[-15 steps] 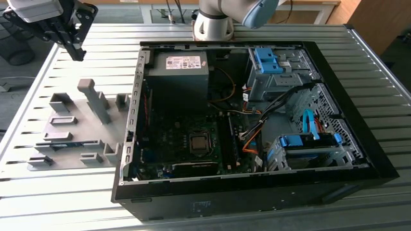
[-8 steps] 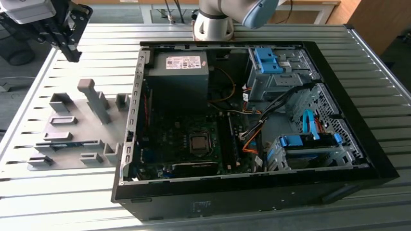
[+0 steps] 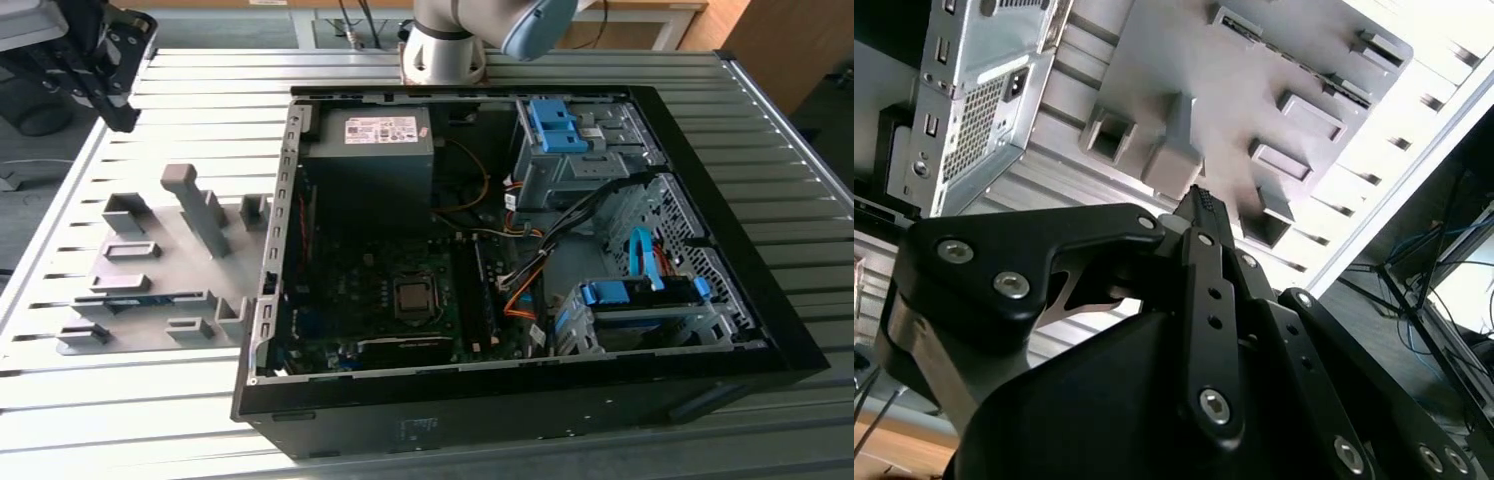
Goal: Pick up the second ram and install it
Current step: 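Reach for the second ram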
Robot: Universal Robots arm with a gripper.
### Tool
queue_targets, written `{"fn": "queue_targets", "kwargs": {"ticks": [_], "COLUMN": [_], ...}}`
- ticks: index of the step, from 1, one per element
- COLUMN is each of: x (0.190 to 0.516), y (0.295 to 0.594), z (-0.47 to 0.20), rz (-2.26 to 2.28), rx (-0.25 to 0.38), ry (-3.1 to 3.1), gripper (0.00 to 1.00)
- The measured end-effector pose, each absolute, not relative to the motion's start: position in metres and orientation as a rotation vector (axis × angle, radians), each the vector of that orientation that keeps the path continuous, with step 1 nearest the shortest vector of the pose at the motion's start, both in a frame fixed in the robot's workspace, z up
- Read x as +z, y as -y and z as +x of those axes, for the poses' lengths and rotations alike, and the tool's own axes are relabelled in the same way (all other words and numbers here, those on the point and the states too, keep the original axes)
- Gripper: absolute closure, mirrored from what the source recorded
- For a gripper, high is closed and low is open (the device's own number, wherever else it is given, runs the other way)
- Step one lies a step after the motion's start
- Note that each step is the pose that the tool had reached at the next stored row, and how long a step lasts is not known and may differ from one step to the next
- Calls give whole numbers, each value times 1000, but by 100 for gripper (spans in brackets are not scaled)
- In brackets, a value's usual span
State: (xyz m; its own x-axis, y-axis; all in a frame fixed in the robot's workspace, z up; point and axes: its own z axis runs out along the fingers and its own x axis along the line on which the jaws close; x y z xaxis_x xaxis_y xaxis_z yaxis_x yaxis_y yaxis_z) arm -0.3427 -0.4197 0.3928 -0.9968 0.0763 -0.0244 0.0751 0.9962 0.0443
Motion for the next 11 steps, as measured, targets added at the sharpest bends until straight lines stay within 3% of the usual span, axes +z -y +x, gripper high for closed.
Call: {"fn": "queue_targets", "kwargs": {"ticks": [11], "x": [393], "y": [420], "z": [-344], "rz": [118], "rx": [68], "ry": [-3112], "gripper": [90]}}
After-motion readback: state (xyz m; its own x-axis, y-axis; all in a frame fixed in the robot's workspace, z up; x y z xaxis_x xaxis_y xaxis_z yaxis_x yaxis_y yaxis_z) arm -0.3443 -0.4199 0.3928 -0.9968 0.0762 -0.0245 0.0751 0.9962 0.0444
